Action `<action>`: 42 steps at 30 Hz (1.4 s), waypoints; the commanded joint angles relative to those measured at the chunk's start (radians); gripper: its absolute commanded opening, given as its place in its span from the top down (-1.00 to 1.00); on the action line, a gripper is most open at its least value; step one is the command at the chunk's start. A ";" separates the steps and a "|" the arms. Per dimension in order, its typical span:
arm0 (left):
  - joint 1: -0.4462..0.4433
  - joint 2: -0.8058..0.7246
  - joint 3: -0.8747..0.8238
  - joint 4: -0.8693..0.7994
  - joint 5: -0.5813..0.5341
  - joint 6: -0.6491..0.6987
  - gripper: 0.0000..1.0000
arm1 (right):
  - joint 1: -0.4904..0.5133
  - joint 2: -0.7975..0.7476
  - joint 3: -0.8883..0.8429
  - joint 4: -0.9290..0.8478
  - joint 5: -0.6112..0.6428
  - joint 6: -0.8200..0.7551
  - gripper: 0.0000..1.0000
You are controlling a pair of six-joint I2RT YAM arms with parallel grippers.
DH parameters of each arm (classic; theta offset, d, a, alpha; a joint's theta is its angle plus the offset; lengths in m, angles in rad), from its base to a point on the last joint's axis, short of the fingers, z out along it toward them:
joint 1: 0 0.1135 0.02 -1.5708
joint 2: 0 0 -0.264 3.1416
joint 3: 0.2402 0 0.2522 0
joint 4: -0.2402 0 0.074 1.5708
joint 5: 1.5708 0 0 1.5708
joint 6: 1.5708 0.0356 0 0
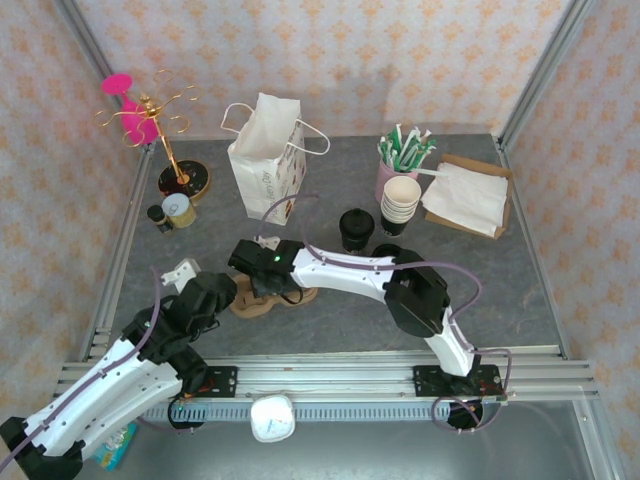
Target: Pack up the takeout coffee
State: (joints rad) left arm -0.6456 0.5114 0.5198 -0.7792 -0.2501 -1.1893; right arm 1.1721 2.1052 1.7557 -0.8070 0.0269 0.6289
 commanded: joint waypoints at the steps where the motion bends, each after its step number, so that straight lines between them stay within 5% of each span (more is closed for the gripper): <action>1: 0.008 -0.013 -0.023 -0.031 -0.024 -0.032 0.14 | 0.010 0.039 0.045 -0.050 0.043 0.026 -0.21; 24: 0.008 -0.040 0.006 0.014 0.060 0.048 0.14 | -0.012 0.103 0.185 -0.130 0.059 0.199 0.13; 34: 0.008 -0.058 -0.038 0.064 0.124 0.063 0.12 | -0.018 0.065 0.241 -0.106 0.048 0.286 -0.23; 39: 0.008 -0.032 -0.049 0.120 0.198 0.068 0.13 | -0.027 -0.075 0.135 -0.116 0.064 0.125 -0.28; 42: 0.006 -0.006 -0.098 0.214 0.247 0.059 0.13 | -0.040 -0.164 0.012 -0.080 -0.007 -0.138 -0.25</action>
State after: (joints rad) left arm -0.6456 0.4828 0.4625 -0.6563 -0.0658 -1.1427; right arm 1.1446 2.0441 1.8324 -0.8814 0.0376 0.7170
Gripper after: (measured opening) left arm 0.435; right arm 0.631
